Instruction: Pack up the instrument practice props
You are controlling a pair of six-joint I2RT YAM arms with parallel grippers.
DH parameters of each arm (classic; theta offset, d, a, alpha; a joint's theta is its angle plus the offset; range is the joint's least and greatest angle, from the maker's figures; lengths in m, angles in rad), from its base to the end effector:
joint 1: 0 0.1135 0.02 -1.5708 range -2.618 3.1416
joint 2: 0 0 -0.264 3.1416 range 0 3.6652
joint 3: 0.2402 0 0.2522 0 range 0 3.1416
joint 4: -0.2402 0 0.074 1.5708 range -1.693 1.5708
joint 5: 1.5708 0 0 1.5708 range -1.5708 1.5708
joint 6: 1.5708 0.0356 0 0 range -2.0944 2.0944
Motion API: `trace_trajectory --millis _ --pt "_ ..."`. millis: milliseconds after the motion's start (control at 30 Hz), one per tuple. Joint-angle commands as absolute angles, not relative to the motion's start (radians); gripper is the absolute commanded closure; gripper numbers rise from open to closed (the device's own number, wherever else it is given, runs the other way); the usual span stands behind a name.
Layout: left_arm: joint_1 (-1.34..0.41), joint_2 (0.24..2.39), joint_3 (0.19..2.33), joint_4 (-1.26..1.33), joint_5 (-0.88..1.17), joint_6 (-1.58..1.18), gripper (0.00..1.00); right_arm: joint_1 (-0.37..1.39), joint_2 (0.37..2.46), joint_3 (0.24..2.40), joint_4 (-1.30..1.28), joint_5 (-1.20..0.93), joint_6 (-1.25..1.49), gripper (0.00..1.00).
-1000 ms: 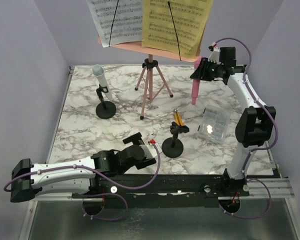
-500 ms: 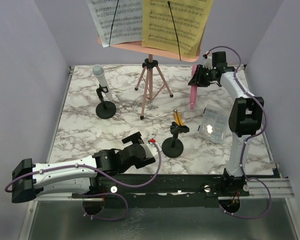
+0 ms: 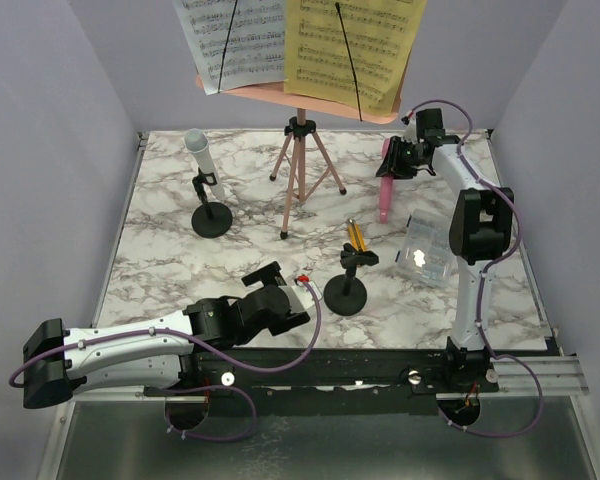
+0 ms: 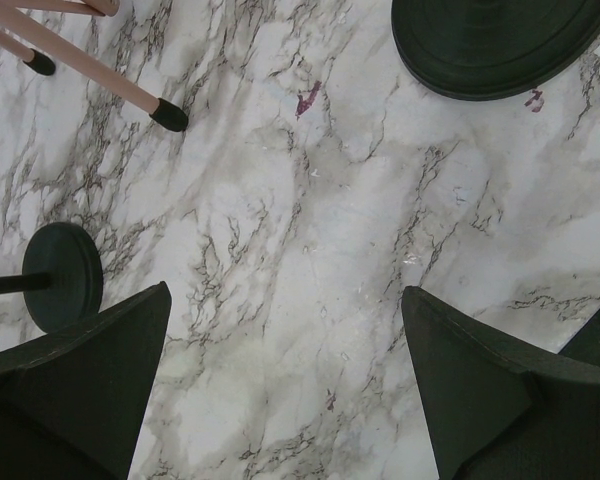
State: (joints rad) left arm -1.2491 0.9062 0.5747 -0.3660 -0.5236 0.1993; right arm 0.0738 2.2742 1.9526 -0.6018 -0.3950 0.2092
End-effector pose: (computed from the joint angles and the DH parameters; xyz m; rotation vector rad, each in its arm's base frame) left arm 0.0765 -0.1734 0.2310 1.2197 1.7835 -0.0043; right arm 0.5042 0.0510 0.2091 0.0017 2.4950 0.6109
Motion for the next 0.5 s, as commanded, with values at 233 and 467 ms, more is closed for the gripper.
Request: trace_trajectory --millis 233,467 --pt "-1.236 0.903 0.583 -0.379 -0.49 0.201 0.01 0.08 2.352 2.014 -0.631 -0.266 0.189 0.65" --pt "-1.232 0.904 0.583 -0.379 -0.476 0.201 0.01 0.079 2.377 2.016 -0.632 -0.215 0.186 0.52"
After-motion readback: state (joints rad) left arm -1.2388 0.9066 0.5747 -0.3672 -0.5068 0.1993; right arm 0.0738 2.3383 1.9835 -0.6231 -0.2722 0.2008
